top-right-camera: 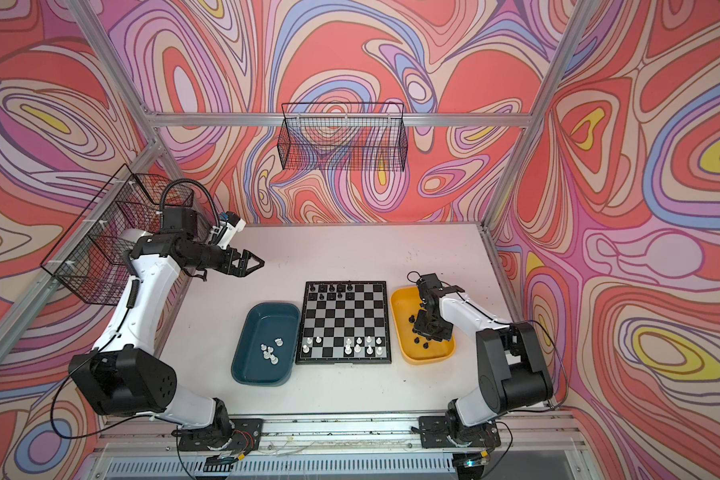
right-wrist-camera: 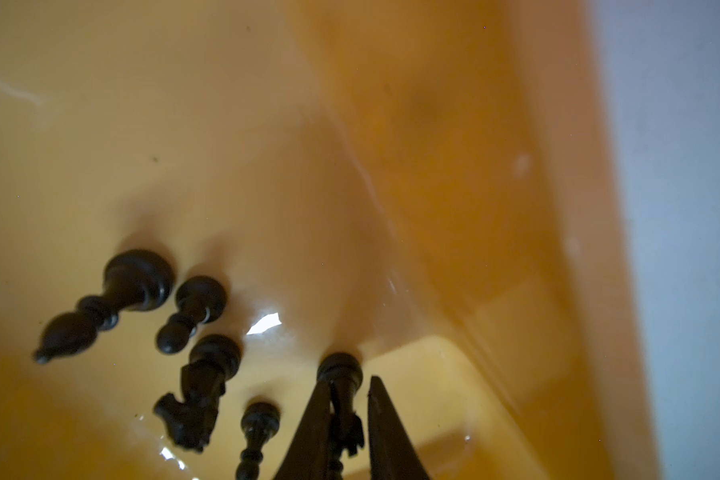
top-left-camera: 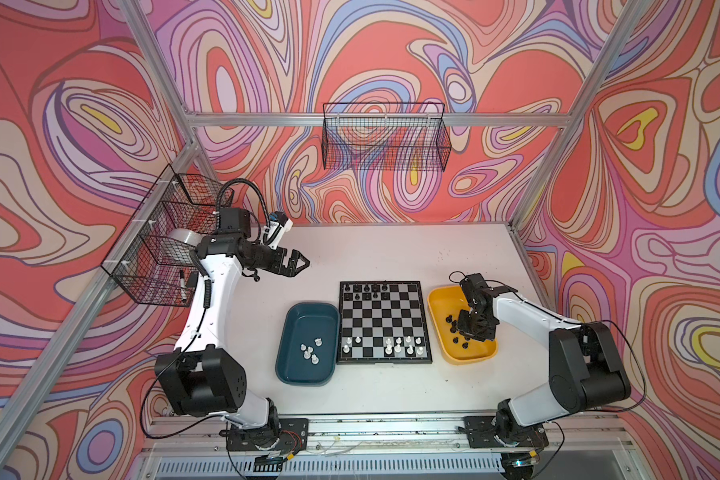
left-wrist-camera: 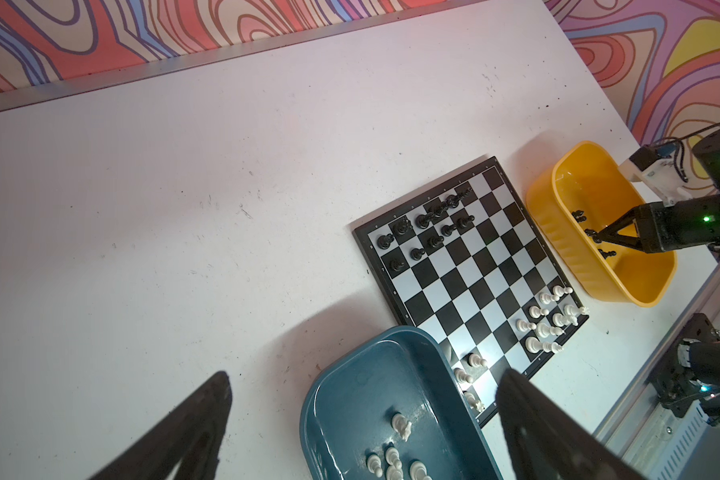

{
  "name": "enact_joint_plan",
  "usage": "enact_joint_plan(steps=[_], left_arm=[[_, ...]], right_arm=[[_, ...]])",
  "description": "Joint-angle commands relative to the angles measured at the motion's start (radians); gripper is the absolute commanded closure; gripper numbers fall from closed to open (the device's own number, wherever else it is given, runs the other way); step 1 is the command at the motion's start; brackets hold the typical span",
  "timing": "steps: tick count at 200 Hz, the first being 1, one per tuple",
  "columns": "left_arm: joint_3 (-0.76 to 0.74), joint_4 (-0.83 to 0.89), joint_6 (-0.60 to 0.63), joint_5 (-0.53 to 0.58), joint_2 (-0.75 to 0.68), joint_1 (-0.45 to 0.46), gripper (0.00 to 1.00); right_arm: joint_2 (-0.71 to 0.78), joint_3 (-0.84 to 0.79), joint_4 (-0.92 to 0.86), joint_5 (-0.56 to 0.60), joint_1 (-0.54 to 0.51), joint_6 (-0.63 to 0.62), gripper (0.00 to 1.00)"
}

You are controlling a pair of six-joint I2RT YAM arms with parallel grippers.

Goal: Set up the chess pieces on the board
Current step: 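Lower the right gripper into the yellow tray and grasp a black pawn, then lift the black pawn and carry it to the board's far corner square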

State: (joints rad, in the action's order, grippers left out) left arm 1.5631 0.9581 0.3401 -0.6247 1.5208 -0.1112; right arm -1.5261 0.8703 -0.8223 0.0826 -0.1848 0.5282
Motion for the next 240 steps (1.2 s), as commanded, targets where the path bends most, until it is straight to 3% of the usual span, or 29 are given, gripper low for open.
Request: enact_joint_plan(steps=[1,130,240], left_arm=[[-0.012,0.033,0.010,-0.012,-0.016,0.002,0.00],[-0.023,0.030,0.017,-0.008,-0.024,0.002,0.00],[-0.039,0.001,0.006,-0.011,-0.051,0.007,0.00]], right_arm=[[0.021,0.002,-0.003,0.022,-0.006,-0.011,0.83],[0.020,0.058,-0.058,0.031,-0.007,-0.035,0.90],[0.015,0.277,-0.200,-0.009,-0.011,-0.076,0.90]])
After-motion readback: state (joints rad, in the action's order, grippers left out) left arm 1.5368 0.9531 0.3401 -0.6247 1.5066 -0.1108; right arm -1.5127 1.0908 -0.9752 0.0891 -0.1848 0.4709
